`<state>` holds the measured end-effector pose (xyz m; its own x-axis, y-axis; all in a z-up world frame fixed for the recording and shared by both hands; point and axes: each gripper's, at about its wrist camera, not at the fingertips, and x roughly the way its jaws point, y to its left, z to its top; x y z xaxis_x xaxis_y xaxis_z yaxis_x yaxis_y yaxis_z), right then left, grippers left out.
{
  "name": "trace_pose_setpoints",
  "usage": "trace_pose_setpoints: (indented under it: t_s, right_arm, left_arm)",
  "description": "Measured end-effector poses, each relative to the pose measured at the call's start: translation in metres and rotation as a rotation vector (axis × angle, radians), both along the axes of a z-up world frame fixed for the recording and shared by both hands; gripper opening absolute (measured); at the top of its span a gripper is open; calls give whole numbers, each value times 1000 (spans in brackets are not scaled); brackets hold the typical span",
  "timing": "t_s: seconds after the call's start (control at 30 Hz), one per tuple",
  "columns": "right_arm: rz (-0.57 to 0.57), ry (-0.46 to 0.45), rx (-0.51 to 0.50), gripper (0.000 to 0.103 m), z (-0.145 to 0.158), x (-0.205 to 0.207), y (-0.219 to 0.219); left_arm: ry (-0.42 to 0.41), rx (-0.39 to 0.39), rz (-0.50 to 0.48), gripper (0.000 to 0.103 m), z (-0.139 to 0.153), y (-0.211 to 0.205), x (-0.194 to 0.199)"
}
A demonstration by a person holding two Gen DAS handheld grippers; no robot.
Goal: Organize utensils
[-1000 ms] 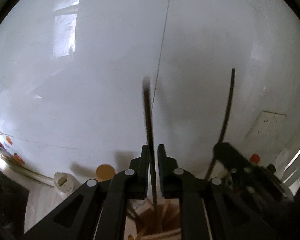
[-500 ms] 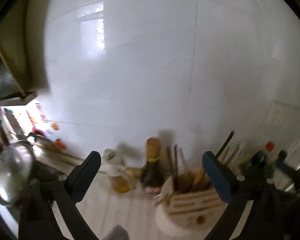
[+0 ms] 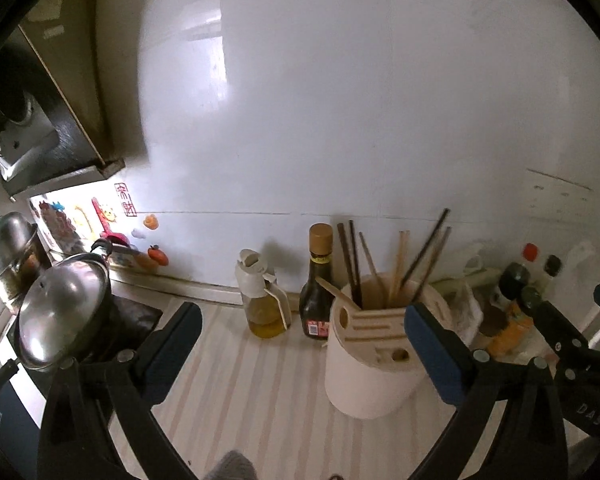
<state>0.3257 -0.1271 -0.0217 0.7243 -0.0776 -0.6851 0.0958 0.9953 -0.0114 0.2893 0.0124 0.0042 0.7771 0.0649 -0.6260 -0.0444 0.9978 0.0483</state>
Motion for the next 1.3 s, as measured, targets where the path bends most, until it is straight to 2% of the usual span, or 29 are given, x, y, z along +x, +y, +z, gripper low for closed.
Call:
trace_pose_setpoints:
  t_s: [0.17,0.4,0.7,0.97,1.3]
  right_arm:
    - [-19,-28,-7,103,41,-45,-1]
    - [-60,-95,-45,103,104,-129,19]
    - [-114,-141,-60,103,160,-224,52]
    - [-118,-178,-73,103,180,-269,69]
    - [-108,-165,-56,103,176,-279,69]
  left_arm:
    - [-18,16,-18,103,27,0,-48]
    - [-42,16,-61,103,62,15,-126]
    - [-57,-9,-86,103,90,44,-198]
    - [-85,-31,-72,103,98,60,-233]
    - [-73,-32,-70,103,96,56,-246]
